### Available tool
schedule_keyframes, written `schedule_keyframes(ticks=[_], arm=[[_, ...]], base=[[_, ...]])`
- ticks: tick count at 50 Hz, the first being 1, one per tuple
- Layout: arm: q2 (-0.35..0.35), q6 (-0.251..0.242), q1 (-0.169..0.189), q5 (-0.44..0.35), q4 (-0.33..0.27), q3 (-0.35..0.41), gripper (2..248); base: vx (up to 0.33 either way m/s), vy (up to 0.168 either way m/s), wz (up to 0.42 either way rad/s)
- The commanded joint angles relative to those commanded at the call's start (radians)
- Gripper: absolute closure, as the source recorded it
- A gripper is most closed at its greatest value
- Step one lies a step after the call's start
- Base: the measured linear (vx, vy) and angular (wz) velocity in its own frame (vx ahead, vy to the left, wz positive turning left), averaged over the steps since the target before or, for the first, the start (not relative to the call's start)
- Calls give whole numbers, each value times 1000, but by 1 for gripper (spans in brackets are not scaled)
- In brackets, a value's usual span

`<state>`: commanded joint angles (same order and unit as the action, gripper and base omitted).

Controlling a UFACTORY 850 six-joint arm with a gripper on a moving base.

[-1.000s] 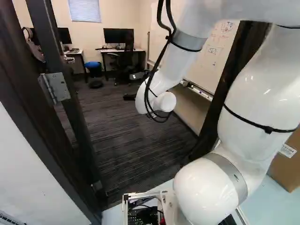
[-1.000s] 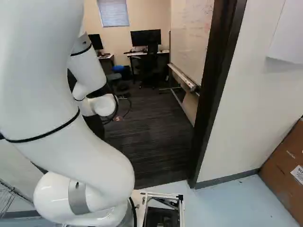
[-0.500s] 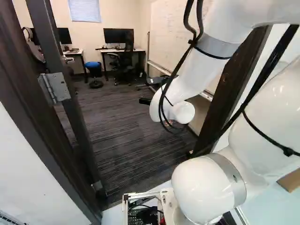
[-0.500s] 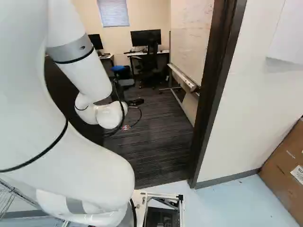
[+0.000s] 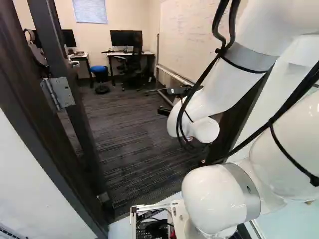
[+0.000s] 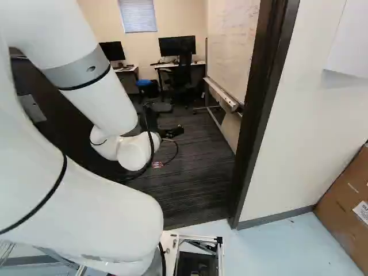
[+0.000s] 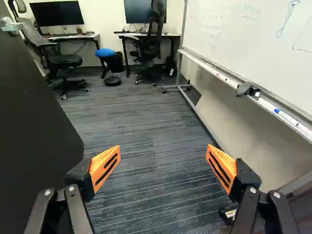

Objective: Open the door and move inside

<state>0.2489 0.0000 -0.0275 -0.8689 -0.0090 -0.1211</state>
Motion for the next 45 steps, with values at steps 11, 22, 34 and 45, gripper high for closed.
schedule_keyframes(ticks=[11,22,34,45], arm=[[21,0,19,-3,6,23,3],[30,0,27,-4,9,33,3],[30,0,28,-4,9,34,3],[30,0,28,-4,9,34,3]], base=[[0,0,0],[0,0,0],[0,0,0],[0,0,0]])
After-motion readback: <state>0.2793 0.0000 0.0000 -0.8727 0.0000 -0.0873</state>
